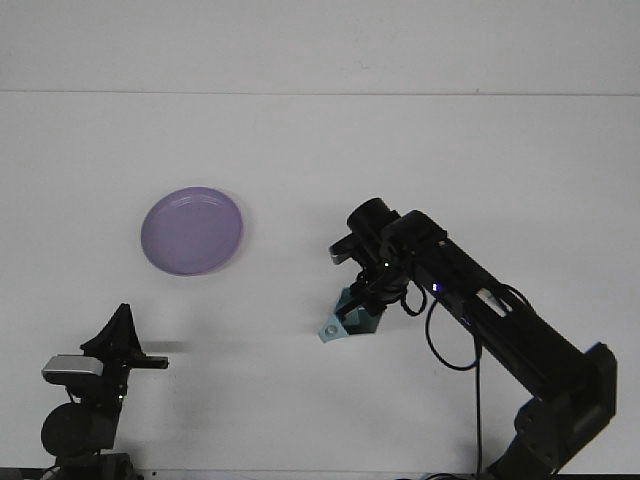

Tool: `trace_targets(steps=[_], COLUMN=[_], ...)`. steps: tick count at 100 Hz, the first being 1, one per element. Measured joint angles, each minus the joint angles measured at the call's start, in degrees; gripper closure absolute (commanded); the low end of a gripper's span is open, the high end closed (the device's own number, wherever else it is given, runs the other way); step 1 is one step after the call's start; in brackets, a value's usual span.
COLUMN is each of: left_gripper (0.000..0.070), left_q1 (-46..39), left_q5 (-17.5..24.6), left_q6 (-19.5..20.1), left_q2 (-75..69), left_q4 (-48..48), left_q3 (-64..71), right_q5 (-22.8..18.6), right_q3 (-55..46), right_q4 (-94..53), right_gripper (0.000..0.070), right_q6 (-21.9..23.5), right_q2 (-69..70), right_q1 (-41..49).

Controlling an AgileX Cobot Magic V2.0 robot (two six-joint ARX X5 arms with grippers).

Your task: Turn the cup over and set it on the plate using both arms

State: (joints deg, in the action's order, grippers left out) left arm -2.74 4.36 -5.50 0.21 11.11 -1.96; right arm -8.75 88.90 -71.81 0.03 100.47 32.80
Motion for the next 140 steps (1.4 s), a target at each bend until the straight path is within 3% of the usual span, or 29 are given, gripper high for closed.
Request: trace_targets(steps=[27,33,41,46,60,73,92,112,140], left_gripper=[0.0687,0.0687,0.0687,0.0687,0.0688,0.0687,0.0687,0.0687,0.0687], left_q1=[0.0,0.0,0.0,0.0,0.0,0.0,0.0,0.6,7.6], left_q5=[0.0,0.0,0.0,0.0,0.2,2.9,6.1,15.0,23.6], left_q6=[0.0,0.0,-0.1,-0.7,-4.9,-8.0,-10.2,-10.5,-10.5], left_q2=[0.0,0.0,0.0,0.0,0.0,0.3,5.6,18.8,42.0], left_q4=[0.0,0.0,0.0,0.0,0.0,-1.0,-6.3,-10.9,-16.0], left_q3=[0.0,0.0,0.0,0.0,-0.1,-2.9,-13.7,-26.8,-46.3], right_q5=[1.4,1.3,1.2,1.2,0.9,0.8,-0.3,2.4,8.9], right_q3=[0.0,0.0,0.1,0.2,1.8,4.2,4.8,-1.9,-31.3], right_q4=[0.6,0.8,0.9,0.5,-1.2,0.6,8.2,20.3,37.0], right_gripper=[0.0674,0.0572,0.0339,0.0282,0.0283,0.0304,0.0700,0.0700,0.0700], right_q6=[-0.3,-0.5,-1.0,-1.2,-2.1,-2.6,-2.6,-2.8,-2.3], right_q2=[3.5,3.5,3.5,3.5,3.5,0.2,-15.2,-33.0,-61.5], right_q1=[0.0,-0.1,-0.1,-0.1,-0.4,-1.3,-3.7,-7.1,-8.4])
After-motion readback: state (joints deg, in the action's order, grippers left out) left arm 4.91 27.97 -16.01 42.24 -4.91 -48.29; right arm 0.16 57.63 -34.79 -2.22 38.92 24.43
